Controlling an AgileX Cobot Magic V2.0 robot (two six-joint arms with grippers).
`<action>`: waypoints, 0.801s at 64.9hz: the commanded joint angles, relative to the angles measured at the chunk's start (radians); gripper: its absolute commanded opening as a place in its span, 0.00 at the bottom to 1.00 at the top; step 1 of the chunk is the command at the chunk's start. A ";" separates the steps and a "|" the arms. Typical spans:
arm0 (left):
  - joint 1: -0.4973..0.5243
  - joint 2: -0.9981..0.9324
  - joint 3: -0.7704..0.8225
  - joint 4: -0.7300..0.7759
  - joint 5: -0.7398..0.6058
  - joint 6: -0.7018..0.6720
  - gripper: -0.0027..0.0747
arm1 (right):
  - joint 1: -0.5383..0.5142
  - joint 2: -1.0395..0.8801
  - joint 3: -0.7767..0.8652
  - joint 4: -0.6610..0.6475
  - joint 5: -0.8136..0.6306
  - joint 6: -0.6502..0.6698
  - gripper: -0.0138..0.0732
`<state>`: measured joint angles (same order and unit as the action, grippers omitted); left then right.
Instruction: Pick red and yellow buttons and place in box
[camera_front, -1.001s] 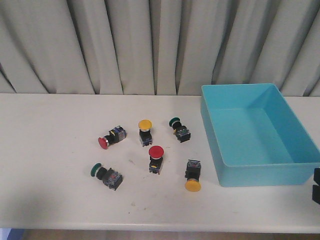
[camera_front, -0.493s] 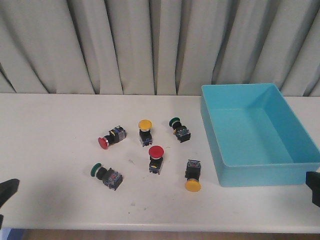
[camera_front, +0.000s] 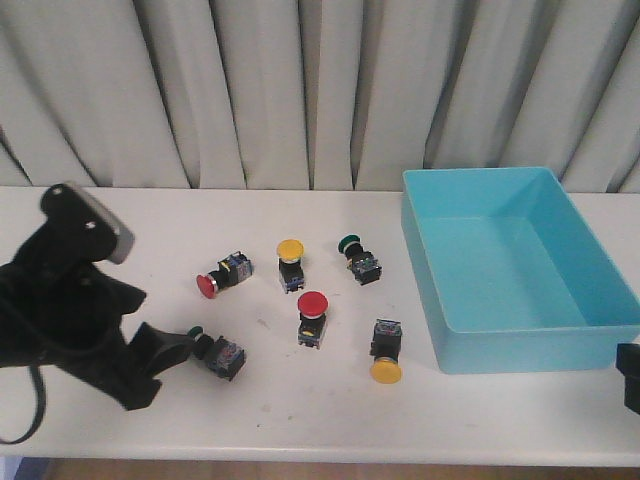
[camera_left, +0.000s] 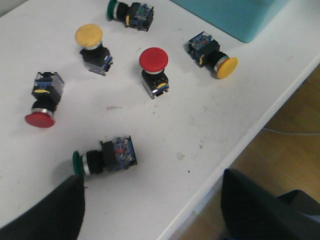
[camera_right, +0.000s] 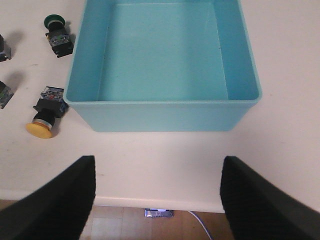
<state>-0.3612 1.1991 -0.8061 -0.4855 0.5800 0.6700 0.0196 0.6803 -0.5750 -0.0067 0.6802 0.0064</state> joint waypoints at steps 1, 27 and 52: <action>-0.056 0.096 -0.097 -0.043 -0.079 0.039 0.75 | -0.006 0.003 -0.031 -0.011 -0.052 -0.006 0.73; -0.233 0.546 -0.424 0.210 -0.144 -0.251 0.75 | -0.006 0.003 -0.031 -0.011 -0.052 -0.006 0.73; -0.277 0.788 -0.718 0.610 -0.007 -0.800 0.75 | -0.006 0.003 -0.031 -0.011 -0.052 -0.006 0.73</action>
<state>-0.6317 2.0003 -1.4409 0.1019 0.5642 -0.0706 0.0196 0.6803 -0.5750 -0.0067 0.6811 0.0064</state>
